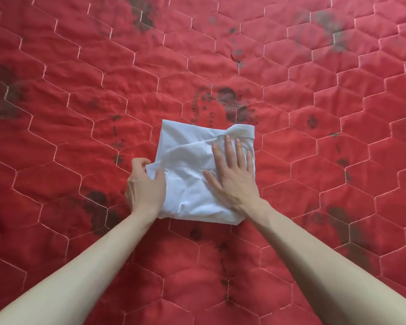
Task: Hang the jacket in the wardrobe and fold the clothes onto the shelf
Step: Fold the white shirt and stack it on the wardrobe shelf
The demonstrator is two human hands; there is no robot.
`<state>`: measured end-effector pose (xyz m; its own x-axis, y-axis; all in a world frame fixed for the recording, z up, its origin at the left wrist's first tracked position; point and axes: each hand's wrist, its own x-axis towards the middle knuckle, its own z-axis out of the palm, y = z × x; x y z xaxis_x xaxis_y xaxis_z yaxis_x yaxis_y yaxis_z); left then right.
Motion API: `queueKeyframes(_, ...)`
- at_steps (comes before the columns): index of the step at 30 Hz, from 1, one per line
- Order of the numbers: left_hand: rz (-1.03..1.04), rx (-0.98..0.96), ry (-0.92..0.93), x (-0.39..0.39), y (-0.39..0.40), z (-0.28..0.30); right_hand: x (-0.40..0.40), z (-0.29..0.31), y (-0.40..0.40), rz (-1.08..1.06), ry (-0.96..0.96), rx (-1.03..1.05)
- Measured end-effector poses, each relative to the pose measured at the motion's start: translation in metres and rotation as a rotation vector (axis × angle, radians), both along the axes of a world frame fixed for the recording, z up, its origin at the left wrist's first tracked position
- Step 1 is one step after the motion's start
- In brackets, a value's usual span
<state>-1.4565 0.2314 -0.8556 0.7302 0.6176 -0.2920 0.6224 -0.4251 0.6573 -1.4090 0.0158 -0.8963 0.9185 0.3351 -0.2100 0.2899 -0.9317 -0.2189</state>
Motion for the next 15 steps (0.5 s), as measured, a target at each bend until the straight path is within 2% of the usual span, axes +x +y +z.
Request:
queueKeyframes(2, -0.232, 0.346, -0.122, -0.007, -0.007, 0.008, -0.008, 0.008, 0.0, -0.03, -0.055, 0.032)
queueKeyframes(3, -0.411, 0.447, -0.226, -0.009, -0.012, 0.011, -0.016, 0.011, -0.001, -0.049, -0.089, 0.05)
queueKeyframes(5, -0.794, 0.542, -0.314, -0.015, -0.022, 0.002, -0.036, 0.01, -0.006, -0.049, -0.109, 0.071)
queueKeyframes(7, -1.015, 0.6, -0.211, -0.023, -0.023, -0.017, -0.052, 0.002, -0.02, -0.027, -0.097, 0.036)
queueKeyframes(10, -1.086, 0.571, -0.079, -0.03, -0.005, -0.041, -0.056, -0.009, -0.037, -0.014, -0.101, 0.0)
queueKeyframes(15, -1.1, 0.575, -0.095, -0.026, 0.003, -0.045, -0.051, -0.015, -0.037, -0.009, -0.072, 0.066)
